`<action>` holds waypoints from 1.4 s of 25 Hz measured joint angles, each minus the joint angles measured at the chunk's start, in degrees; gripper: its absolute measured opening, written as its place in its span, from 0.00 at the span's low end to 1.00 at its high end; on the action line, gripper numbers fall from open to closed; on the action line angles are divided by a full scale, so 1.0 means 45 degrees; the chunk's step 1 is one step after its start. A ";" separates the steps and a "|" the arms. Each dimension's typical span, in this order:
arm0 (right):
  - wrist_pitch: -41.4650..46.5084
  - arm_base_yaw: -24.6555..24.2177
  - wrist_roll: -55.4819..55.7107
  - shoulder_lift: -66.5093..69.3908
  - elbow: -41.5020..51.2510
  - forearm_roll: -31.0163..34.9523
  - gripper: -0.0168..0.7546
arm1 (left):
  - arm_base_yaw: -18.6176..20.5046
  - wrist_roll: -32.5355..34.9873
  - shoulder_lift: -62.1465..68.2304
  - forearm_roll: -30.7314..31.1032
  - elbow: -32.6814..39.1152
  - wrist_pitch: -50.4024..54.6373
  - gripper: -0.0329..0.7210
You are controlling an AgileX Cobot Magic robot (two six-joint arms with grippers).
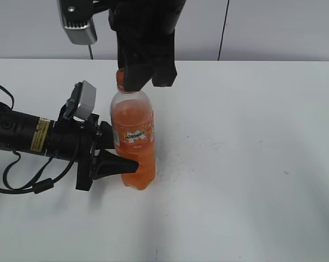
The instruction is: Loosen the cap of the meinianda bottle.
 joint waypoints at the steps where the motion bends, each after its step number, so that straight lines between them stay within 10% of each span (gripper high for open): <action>1: 0.0000 0.0000 -0.0190 0.0000 0.0000 -0.0013 0.37 | 0.0000 0.0012 0.0000 0.0000 0.0000 0.0000 0.53; 8: 0.0016 0.0000 0.0080 -0.0029 0.0000 0.0001 0.39 | 0.0000 0.0012 0.0000 0.0009 0.0000 0.0000 0.53; 14: 0.0016 0.0000 0.2588 -0.0371 -0.0132 0.0965 0.74 | 0.0000 -0.0040 0.0000 0.0009 0.0000 0.0000 0.53; 26: 0.0016 0.0000 1.6808 -0.1234 -0.0224 0.0139 0.66 | 0.0000 -0.0040 0.0000 0.0009 0.0000 0.0001 0.53; 35: 0.0027 0.0000 1.7959 -0.0212 -0.0224 -0.0161 0.63 | 0.0000 -0.0040 0.0000 0.0009 0.0000 0.0001 0.53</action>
